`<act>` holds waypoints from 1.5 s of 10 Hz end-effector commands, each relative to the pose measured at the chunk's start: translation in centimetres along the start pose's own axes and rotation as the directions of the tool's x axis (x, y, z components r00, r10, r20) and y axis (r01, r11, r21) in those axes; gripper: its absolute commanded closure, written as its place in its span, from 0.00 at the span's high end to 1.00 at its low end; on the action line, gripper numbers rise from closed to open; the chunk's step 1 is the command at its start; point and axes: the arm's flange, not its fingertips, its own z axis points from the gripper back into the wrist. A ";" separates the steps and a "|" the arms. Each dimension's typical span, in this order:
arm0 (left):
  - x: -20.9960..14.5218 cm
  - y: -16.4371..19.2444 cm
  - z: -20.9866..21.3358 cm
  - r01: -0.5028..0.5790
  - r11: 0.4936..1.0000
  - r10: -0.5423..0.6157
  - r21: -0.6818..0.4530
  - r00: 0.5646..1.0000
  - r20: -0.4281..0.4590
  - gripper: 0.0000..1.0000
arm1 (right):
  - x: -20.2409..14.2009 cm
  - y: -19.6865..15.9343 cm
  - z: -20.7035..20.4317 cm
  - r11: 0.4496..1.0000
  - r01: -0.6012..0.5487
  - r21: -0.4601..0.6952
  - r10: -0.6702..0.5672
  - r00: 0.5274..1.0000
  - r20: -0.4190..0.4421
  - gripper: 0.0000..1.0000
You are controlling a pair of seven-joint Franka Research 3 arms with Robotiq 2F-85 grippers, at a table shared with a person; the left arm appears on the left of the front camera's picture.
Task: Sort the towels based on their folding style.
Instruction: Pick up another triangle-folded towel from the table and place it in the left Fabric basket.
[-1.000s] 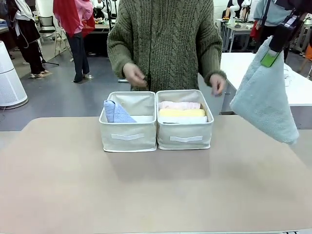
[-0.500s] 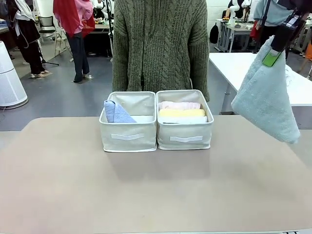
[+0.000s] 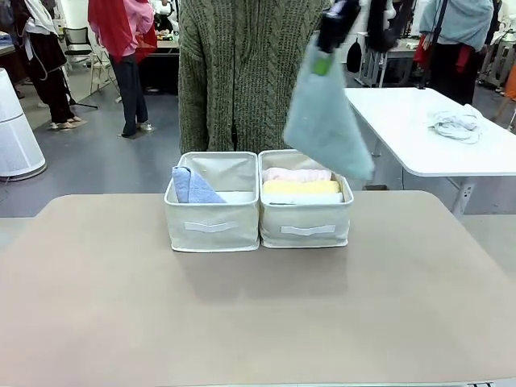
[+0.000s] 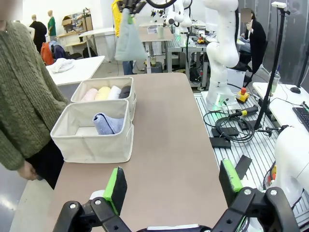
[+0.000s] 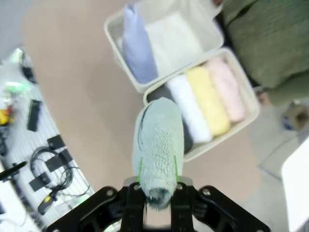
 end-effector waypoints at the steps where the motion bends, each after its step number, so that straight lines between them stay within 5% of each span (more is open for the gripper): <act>1: 0.1 -0.2 0.3 0.001 1.000 -0.001 0.006 1.000 -0.001 1.00 | 5.6 -2.5 -0.5 0.997 -0.006 -0.080 0.006 1.000 0.001 0.18; 7: 0.1 -0.2 0.3 0.001 1.000 -0.001 0.006 1.000 -0.001 1.00 | 12.8 -1.1 -8.5 0.995 -0.069 -0.068 0.079 0.985 0.155 0.18; 15: 0.1 -0.2 0.3 0.001 1.000 -0.001 0.006 1.000 -0.001 1.00 | 12.0 -0.7 -8.9 0.995 -0.086 -0.053 0.093 0.985 0.142 0.18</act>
